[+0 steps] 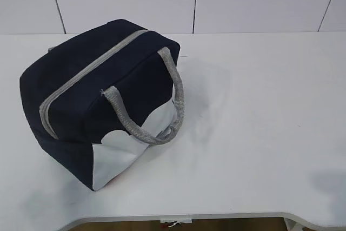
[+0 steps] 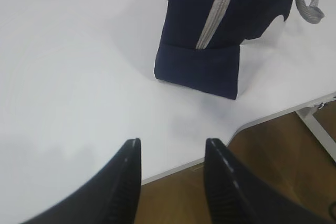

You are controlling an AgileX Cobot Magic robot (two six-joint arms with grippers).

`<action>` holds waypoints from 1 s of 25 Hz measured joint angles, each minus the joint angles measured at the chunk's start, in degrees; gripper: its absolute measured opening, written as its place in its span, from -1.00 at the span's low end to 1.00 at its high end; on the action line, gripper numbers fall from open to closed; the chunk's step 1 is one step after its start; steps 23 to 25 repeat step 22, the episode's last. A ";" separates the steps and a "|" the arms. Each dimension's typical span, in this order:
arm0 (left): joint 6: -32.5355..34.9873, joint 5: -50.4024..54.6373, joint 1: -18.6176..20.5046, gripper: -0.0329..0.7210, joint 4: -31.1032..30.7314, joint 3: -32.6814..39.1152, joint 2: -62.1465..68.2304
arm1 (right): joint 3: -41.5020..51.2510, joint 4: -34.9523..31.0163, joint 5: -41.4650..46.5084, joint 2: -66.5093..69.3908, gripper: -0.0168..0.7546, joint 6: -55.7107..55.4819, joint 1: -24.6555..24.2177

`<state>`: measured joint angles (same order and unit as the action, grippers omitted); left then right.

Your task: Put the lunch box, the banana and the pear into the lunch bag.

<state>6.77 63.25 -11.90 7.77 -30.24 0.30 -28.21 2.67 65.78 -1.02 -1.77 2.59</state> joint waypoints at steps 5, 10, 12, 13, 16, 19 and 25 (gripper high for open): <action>0.00 0.00 0.00 -0.16 0.13 0.00 0.00 | 0.00 0.00 0.00 0.00 0.07 0.00 0.00; 0.00 0.00 0.00 -0.18 0.17 0.00 0.00 | 0.00 0.00 -0.03 0.00 0.07 0.00 0.00; 0.00 0.00 0.00 -0.18 0.17 0.00 0.00 | 0.00 0.00 -0.03 0.00 0.07 0.00 0.00; 0.00 0.00 0.00 -0.18 0.17 0.00 0.00 | 0.00 0.00 -0.03 0.00 0.07 0.00 0.00; 0.00 0.00 0.00 -0.18 0.27 0.00 0.00 | 0.00 0.00 -0.03 0.00 0.07 0.00 0.00; 0.00 0.00 0.00 -0.18 0.27 0.00 0.00 | 0.00 0.00 -0.03 0.00 0.07 0.00 0.00; 0.00 0.00 0.00 -0.20 0.27 0.00 0.00 | 0.00 0.00 -0.03 0.00 0.07 0.00 0.00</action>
